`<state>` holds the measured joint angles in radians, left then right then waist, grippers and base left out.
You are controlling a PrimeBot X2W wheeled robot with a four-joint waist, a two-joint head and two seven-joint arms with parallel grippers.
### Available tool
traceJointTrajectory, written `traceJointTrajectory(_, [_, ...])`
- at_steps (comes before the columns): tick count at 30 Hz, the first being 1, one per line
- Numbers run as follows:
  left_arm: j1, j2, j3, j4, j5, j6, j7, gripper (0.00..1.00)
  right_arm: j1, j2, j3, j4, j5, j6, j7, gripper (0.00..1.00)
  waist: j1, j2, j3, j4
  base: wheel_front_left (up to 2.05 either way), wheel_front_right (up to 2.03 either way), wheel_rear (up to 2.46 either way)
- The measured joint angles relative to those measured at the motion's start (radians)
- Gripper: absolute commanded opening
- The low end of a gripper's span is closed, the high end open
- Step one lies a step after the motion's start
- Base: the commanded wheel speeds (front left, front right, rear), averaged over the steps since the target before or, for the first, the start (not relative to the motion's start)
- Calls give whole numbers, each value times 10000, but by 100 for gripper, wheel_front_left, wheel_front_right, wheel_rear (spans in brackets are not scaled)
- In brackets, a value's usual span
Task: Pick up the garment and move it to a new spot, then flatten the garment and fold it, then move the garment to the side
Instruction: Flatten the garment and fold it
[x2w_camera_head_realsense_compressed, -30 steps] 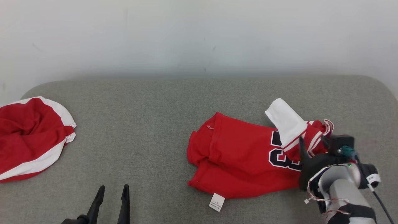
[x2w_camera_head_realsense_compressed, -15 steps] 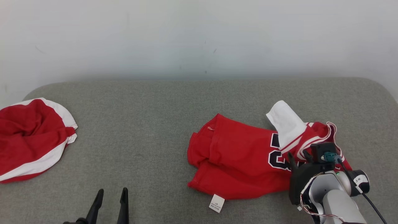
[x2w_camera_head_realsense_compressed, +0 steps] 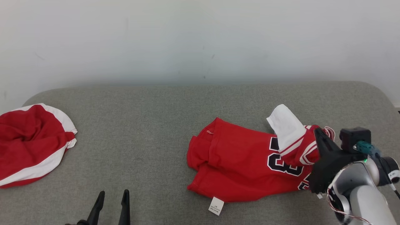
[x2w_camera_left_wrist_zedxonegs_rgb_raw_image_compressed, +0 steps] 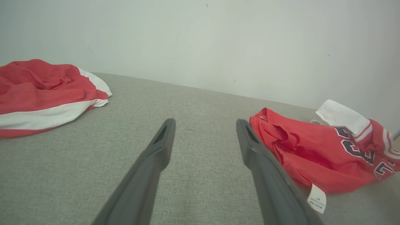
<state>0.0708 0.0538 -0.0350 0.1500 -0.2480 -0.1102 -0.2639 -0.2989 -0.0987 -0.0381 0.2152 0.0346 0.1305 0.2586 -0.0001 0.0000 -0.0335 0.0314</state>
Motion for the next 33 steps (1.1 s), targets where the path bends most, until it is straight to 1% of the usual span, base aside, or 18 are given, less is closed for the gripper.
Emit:
traceJointTrajectory(4, [8,-6,-19,6,2,10,0,100,654,-42,-458,-234,-42,-2,410,0,0,0,0,-6,0,0,0])
traceJointTrajectory(5, [11,-8,-15,4,2,12,0,100,794,-38,-537,-270,-82,0,464,37,0,0,6,-11,0,0,0])
traceJointTrajectory(6, [11,-8,-15,4,2,12,0,100,794,-38,-537,-270,-82,0,464,100,0,0,6,-11,0,0,0])
traceJointTrajectory(11, [27,-10,10,-4,2,10,0,100,1155,27,-769,-293,-173,-2,543,100,0,0,67,-51,0,0,0])
traceJointTrajectory(15, [25,-10,4,-21,13,0,0,100,1145,61,-800,52,-173,0,587,100,0,0,155,-50,0,0,0])
traceJointTrajectory(26, [-98,40,-138,-65,48,-50,0,100,-231,36,-794,2314,194,0,989,100,1,0,586,266,0,0,0])
traceJointTrajectory(33, [-292,75,-125,54,44,-71,0,100,-762,25,-458,3246,464,-2,842,100,2,1,815,537,0,0,0])
